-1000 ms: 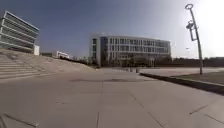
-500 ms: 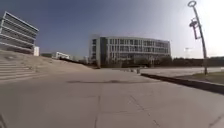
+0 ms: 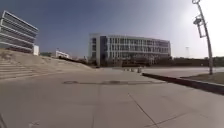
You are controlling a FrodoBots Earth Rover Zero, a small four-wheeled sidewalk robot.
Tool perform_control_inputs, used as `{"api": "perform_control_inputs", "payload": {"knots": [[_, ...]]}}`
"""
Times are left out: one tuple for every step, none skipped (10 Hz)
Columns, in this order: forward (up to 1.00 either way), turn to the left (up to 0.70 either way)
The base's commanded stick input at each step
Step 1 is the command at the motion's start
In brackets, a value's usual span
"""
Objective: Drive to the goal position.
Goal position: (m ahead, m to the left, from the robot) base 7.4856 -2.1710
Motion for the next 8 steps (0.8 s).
{"api": "perform_control_inputs", "payload": {"knots": [[0.7,0.0],[0.7,0.0],[0.7,0.0],[0.7,0.0],[0.7,0.0],[0.7,0.0],[0.7,0.0],[0.7,0.0]]}}
